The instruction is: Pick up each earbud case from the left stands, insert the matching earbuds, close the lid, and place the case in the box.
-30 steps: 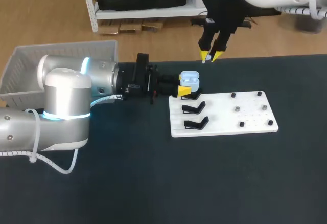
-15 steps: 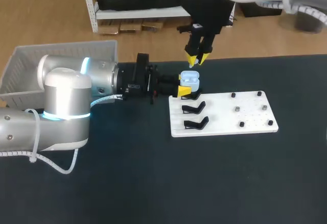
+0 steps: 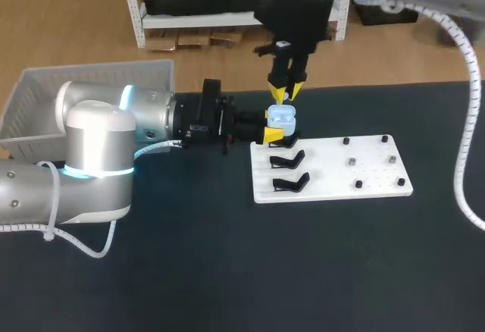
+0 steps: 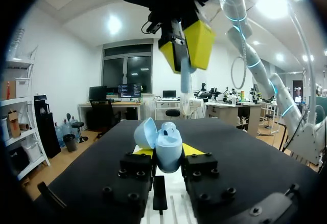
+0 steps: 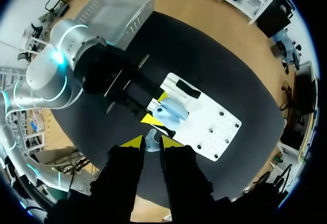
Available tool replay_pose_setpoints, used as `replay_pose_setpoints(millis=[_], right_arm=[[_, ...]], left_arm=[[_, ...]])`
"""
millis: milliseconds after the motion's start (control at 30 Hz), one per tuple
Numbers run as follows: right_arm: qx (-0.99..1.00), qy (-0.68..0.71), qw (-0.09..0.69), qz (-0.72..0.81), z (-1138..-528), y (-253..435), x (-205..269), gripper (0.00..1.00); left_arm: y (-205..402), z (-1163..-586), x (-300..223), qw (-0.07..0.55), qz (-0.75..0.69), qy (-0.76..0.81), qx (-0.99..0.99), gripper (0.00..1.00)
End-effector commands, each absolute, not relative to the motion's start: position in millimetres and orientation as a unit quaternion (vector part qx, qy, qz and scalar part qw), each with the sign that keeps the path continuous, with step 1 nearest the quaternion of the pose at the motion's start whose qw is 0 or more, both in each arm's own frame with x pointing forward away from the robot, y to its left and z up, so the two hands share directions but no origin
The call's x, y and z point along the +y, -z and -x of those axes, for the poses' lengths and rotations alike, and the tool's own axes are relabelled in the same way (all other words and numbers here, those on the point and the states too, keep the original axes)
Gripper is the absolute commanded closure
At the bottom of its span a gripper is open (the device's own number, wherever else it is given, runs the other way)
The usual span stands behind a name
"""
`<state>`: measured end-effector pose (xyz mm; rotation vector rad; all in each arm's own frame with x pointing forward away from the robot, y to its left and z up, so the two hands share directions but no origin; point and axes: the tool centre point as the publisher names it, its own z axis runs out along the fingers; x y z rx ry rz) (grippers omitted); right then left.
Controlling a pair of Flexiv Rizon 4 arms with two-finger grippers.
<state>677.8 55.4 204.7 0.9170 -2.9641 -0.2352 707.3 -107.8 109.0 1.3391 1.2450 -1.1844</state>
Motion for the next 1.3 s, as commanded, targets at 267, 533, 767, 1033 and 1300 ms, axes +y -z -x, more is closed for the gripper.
replay_pose_setpoints(millis=[267, 533, 767, 1033, 1300], right_arm=[[-0.954, 0.056, -0.010, -0.294, -674, -183, 66, 1.00], [-0.957, 0.050, -0.025, -0.284, -682, -176, 63, 1.00], [-0.959, 0.052, -0.032, -0.278, -685, -173, 61, 1.00], [-0.960, 0.056, -0.040, -0.272, -686, -171, 59, 1.00], [-0.960, 0.057, -0.042, -0.273, -688, -168, 60, 1.00]], left_arm=[[-108, -706, -108, 0.467, -0.544, 0.480, 0.506, 1.00], [-108, -706, -108, 0.467, -0.544, 0.480, 0.506, 1.00], [-108, -706, -108, 0.467, -0.544, 0.480, 0.506, 1.00], [-108, -706, -108, 0.467, -0.544, 0.480, 0.506, 1.00], [-108, -706, -108, 0.467, -0.544, 0.480, 0.506, 1.00]])
